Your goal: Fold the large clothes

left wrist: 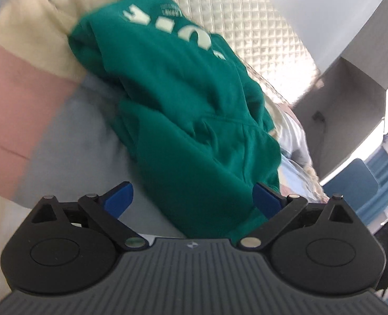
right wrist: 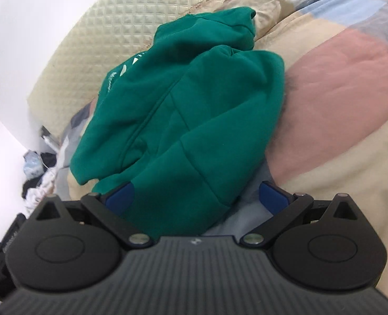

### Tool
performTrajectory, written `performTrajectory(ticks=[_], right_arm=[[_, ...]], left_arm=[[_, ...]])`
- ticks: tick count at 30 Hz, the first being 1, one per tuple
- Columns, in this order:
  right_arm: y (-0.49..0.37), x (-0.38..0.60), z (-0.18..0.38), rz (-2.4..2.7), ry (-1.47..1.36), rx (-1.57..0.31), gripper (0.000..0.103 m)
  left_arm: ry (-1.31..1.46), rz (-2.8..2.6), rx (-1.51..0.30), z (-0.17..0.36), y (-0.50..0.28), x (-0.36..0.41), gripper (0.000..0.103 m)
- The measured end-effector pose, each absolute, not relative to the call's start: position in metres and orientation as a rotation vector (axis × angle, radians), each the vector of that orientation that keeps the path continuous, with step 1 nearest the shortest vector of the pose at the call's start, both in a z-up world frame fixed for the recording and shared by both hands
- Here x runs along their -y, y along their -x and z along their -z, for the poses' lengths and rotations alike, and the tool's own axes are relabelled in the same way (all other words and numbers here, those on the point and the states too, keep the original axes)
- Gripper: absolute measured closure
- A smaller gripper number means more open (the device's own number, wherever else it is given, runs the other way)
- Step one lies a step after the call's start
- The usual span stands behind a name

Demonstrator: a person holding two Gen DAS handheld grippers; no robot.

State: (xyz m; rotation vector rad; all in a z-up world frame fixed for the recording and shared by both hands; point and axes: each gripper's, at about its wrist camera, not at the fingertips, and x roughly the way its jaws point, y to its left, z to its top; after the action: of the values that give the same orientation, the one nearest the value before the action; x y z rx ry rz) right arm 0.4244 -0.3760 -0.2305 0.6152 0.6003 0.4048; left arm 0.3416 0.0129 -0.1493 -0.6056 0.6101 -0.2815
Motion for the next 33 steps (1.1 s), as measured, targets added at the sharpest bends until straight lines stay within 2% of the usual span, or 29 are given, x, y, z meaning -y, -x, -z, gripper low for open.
performTrajectory(ticks=[2,3,4,5,6,7,8,10,11,12,14,21,33], right_arm=[[-0.429,0.375,0.232,-0.436,-0.619,-0.565,0.001],[-0.432,0.374,0.232,-0.454,-0.608,-0.545,0.007],[-0.435,0.373,0.232,-0.46,-0.597,-0.533,0.026],[-0.438,0.373,0.233,-0.454,-0.593,-0.536,0.036],[-0.443,0.373,0.234,-0.451,-0.592,-0.547,0.052],[-0.446,0.374,0.235,-0.451,-0.594,-0.554,0.068],[-0.446,0.376,0.234,-0.459,-0.598,-0.552,0.073],[-0.443,0.377,0.229,-0.468,-0.59,-0.547,0.087],[-0.44,0.377,0.226,-0.471,-0.574,-0.544,0.089],[-0.436,0.376,0.22,-0.474,-0.554,-0.535,0.093],[-0.43,0.377,0.213,-0.474,-0.535,-0.508,0.094],[-0.386,0.381,0.169,-0.536,-0.466,-0.4,0.095],[-0.26,0.388,0.11,-0.662,-0.386,-0.289,0.095]], left_arm=[[0.608,0.314,-0.626,0.154,-0.352,-0.005,0.012],[0.61,0.319,-0.627,0.157,-0.356,-0.003,0.014],[0.615,0.321,-0.626,0.158,-0.358,-0.002,0.019],[0.62,0.325,-0.623,0.16,-0.361,-0.001,0.028],[0.618,0.322,-0.627,0.161,-0.362,0.0,0.036],[0.611,0.315,-0.641,0.162,-0.365,0.002,0.057],[0.612,0.309,-0.653,0.162,-0.364,0.003,0.071],[0.635,0.294,-0.658,0.161,-0.362,-0.001,0.085],[0.642,0.285,-0.663,0.158,-0.357,-0.004,0.093],[0.645,0.278,-0.664,0.154,-0.353,-0.006,0.094],[0.637,0.286,-0.65,0.143,-0.345,-0.004,0.097],[0.663,0.286,-0.606,0.094,-0.299,-0.012,0.098],[0.604,0.317,-0.519,0.008,-0.163,-0.026,0.099]])
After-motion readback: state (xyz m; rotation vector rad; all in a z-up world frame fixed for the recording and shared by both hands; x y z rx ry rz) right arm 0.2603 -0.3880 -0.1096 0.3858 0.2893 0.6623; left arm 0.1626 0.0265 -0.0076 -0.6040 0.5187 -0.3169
